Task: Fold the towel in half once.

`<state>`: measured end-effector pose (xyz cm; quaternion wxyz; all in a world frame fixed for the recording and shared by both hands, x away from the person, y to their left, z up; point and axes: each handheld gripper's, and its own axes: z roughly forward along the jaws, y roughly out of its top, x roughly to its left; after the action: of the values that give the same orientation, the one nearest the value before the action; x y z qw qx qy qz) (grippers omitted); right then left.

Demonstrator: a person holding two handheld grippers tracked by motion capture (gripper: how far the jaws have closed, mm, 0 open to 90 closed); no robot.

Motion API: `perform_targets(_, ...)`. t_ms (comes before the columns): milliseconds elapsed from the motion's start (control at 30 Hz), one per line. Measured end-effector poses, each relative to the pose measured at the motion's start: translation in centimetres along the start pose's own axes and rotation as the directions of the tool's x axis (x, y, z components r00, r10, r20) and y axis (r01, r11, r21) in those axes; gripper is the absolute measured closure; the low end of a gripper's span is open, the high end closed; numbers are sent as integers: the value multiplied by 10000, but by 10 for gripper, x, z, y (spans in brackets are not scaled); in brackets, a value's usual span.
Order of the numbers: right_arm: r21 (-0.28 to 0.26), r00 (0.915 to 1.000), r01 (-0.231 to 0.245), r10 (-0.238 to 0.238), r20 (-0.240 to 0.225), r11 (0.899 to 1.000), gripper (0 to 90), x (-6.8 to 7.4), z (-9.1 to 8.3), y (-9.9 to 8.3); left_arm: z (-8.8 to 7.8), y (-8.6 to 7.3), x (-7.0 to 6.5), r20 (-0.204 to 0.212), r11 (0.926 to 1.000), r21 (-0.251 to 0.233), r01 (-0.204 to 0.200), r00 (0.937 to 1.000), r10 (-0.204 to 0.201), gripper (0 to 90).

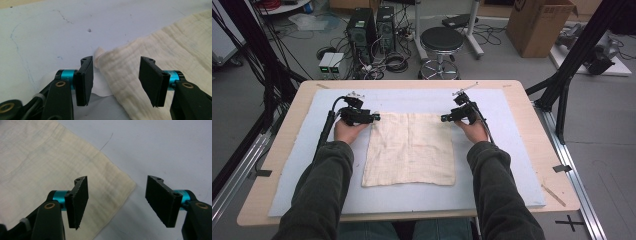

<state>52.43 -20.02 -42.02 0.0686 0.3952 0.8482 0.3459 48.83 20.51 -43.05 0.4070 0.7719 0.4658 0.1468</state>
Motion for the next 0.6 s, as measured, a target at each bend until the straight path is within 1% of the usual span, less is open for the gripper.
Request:
perform_targets(33, -12, 10000, -18, 19, 64, 10000, 364, 0, 1, 0, 1, 0, 0, 26, 10000, 30, 16, 10000, -16, 467)
perform_targets(100, 28, 9999, -35, 35, 108, 10000, 378, 0, 4, -1, 5, -2, -2, 9, 9997, 212, -97, 10000, 97, 496)
perform_targets(200, 212, 9997, -2, -3, 245, 9998, 406, 2, 8, -1, 9, -4, -3, -3, 9984, 562, -111, 9999, 111, 529)
perform_targets(233, 230, 9997, 0, -5, 240, 9997, 416, 1, 9, -2, 9, -4, -3, -95, 9983, 582, -102, 9999, 108, 537)
perform_targets(267, 317, 9996, -74, 65, 282, 9995, 429, 1, 10, -3, 9, -4, -3, -135, 9986, 537, 12, 9999, -5, 560)
perform_targets(300, 303, 9995, -118, 108, 313, 9995, 449, 1, 10, -4, 8, -4, -3, -142, 9983, 571, 120, 9998, -112, 583)
perform_targets(333, 212, 9991, -116, 107, 412, 9997, 480, 0, 10, -4, 8, -3, -3, -176, 9981, 605, 131, 9998, -121, 634)
perform_targets(367, 214, 9987, -117, 106, 490, 9997, 514, 0, 9, -5, 9, -3, -4, -263, 9982, 595, 115, 9996, -100, 651)
perform_targets(467, 284, 9977, 16, -35, 681, 9996, 601, 1, 9, -5, 10, -3, -8, -340, 9980, 624, 13, 9994, 8, 744)
perform_targets(500, 318, 9970, -56, 31, 771, 9995, 631, 3, 9, -5, 10, -3, -9, -341, 9980, 628, -3, 9994, 24, 787)
perform_targets(533, 353, 9969, -13, -15, 782, 9994, 650, 3, 9, -4, 10, -3, -10, -430, 9977, 674, -83, 9990, 113, 810)
perform_targets(567, 403, 9963, 39, -73, 853, 9992, 674, 4, 9, -4, 10, -3, -10, -440, 9979, 651, -60, 9990, 89, 848)
perform_targets(600, 456, 9960, 73, -113, 884, 9989, 704, 5, 9, -4, 10, -3, -10, -372, 9978, 659, -54, 9993, 79, 860)
